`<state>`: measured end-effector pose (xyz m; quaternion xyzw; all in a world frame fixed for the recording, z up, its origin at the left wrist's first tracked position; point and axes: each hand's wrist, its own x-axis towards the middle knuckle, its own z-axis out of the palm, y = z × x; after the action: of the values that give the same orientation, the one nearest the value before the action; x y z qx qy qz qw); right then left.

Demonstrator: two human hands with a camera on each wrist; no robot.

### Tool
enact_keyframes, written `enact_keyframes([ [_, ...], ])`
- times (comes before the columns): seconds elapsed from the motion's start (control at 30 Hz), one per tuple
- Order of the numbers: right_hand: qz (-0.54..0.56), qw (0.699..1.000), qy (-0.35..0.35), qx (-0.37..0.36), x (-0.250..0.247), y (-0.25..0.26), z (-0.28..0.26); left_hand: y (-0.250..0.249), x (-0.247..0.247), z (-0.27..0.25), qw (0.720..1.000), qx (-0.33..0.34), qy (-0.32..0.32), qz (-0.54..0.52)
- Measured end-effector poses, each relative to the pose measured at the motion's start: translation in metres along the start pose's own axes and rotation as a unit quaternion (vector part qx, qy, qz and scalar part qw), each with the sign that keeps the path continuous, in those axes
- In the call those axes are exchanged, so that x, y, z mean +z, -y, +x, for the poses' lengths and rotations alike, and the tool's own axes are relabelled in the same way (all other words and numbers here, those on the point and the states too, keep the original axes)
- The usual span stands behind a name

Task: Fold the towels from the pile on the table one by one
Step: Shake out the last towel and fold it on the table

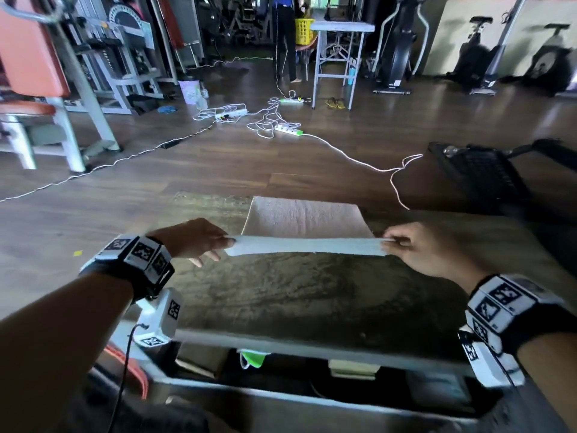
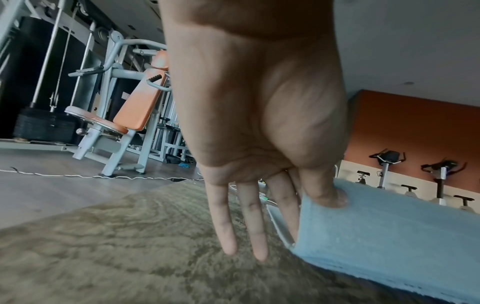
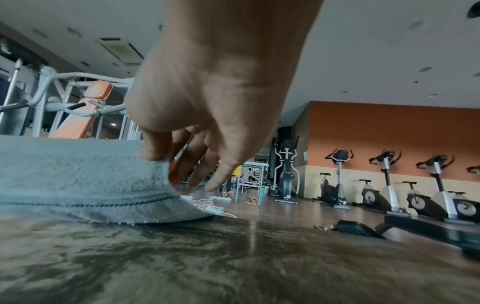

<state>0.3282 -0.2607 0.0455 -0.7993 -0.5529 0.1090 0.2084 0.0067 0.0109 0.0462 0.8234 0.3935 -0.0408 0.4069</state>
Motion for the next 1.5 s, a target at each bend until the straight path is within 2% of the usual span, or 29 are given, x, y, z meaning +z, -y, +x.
enact_keyframes([
  [0.1,0.005,1.0,-0.004,0.018,0.002,0.012,-0.03,0.001,0.005,-0.03,0.999,0.025,-0.016,0.025],
  [0.17,0.035,0.999,-0.012,0.01,0.007,0.019,-0.048,0.003,0.012,-0.045,0.996,0.044,-0.081,0.02],
  [0.23,0.056,0.998,-0.011,0.001,0.013,0.025,-0.065,0.004,0.023,-0.06,0.979,0.077,-0.177,-0.06],
  [0.3,0.066,0.998,-0.006,-0.006,0.018,0.031,-0.082,0.005,0.036,-0.079,0.959,0.114,-0.221,-0.137],
  [0.4,0.112,0.994,-0.003,0.003,0.021,0.037,-0.105,0.014,0.051,-0.094,0.961,0.127,-0.208,-0.131],
  [0.5,0.2,0.978,0.039,0.053,0.019,0.045,-0.124,0.021,0.058,-0.11,0.973,0.09,-0.178,-0.113],
  [0.6,0.226,0.966,0.093,0.086,0.009,0.058,-0.141,0.026,0.062,-0.125,0.981,0.045,-0.113,-0.152],
  [0.67,0.24,0.957,0.128,0.106,-0.001,0.065,-0.151,0.028,0.062,-0.133,0.989,0.016,-0.063,-0.135],
  [0.77,0.255,0.942,0.18,0.121,-0.013,0.074,-0.162,0.028,0.058,-0.146,0.992,0.011,-0.014,-0.121],
  [0.87,0.279,0.934,0.182,0.13,-0.022,0.079,-0.164,0.02,0.056,-0.153,0.995,0.02,0.005,-0.102],
  [1.0,0.292,0.935,0.15,0.134,-0.029,0.077,-0.149,0.01,0.047,-0.136,0.989,0.038,-0.008,-0.144],
  [1.13,0.265,0.951,0.067,0.147,-0.029,0.066,-0.103,0.0,0.035,-0.09,0.974,0.079,-0.091,-0.19],
  [1.27,0.21,0.968,-0.01,0.137,-0.016,0.046,-0.04,-0.009,0.029,-0.025,0.971,0.086,-0.177,-0.138],
  [1.37,0.197,0.965,-0.031,0.169,0.003,0.022,0.008,-0.011,0.028,0.029,0.961,0.074,-0.247,-0.1],
  [1.5,0.199,0.952,-0.053,0.226,0.022,-0.003,0.066,-0.019,0.023,0.094,0.958,0.054,-0.274,-0.065],
])
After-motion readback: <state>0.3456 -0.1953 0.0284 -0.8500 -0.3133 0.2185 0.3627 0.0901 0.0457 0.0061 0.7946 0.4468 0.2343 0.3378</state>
